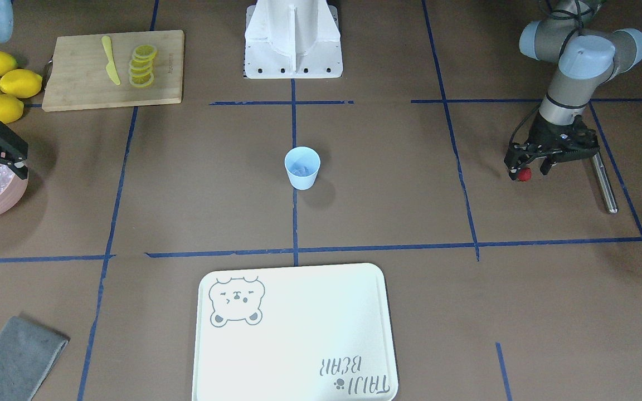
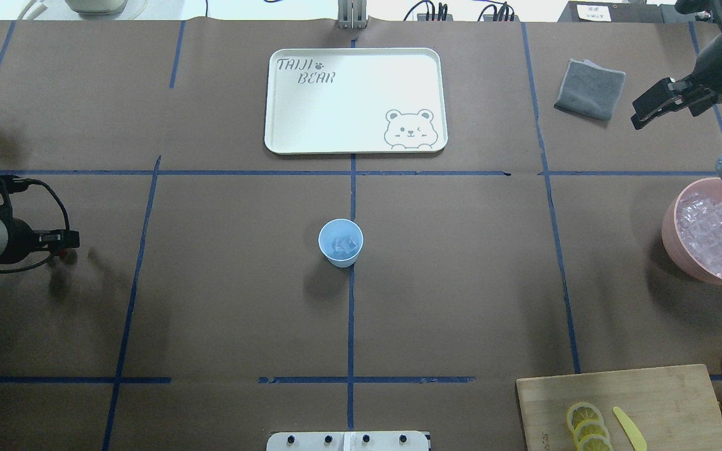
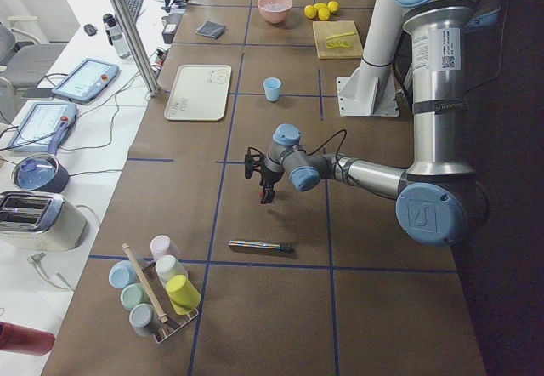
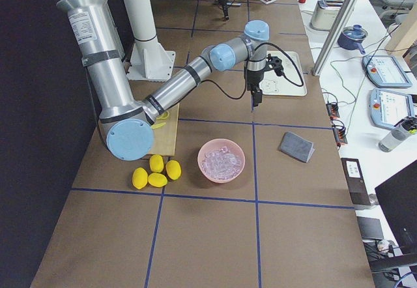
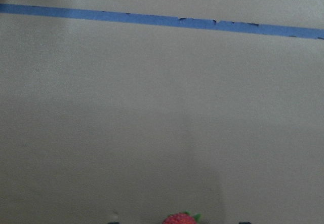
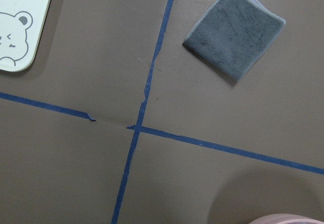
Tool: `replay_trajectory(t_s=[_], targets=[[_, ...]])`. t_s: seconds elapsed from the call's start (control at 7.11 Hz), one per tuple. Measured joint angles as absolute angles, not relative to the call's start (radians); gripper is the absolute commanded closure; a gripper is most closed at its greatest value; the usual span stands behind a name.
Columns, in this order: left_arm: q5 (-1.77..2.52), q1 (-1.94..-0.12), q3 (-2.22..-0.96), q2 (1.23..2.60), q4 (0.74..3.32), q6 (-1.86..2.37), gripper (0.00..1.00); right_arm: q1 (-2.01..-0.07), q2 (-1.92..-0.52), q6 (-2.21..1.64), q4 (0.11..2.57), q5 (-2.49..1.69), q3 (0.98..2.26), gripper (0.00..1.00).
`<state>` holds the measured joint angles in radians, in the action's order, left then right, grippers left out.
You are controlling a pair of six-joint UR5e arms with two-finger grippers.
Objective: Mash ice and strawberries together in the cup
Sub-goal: 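Close the left gripper on the red strawberry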
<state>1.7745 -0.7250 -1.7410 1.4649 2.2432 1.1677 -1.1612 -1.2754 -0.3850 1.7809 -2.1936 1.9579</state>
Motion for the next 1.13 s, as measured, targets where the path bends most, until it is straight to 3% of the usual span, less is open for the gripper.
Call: replay_trajectory(t_s=[0.42,0.56,1.13], targets=[[1.777,-0.726,-1.726,1.474,2.244,1.169,0.24,-1.161,-1.278,-0.384,1.781,-2.194,1.958,0.01],[1.778,-0.727,-1.726,1.474,2.244,1.169,0.34,-1.161,-1.278,-0.384,1.78,-2.194,1.958,0.01],[1.78,-0.73,-1.729,1.473,2.244,1.17,0.93,-1.161,-1.276,-0.383,1.779,-2.193,1.959,0.01]])
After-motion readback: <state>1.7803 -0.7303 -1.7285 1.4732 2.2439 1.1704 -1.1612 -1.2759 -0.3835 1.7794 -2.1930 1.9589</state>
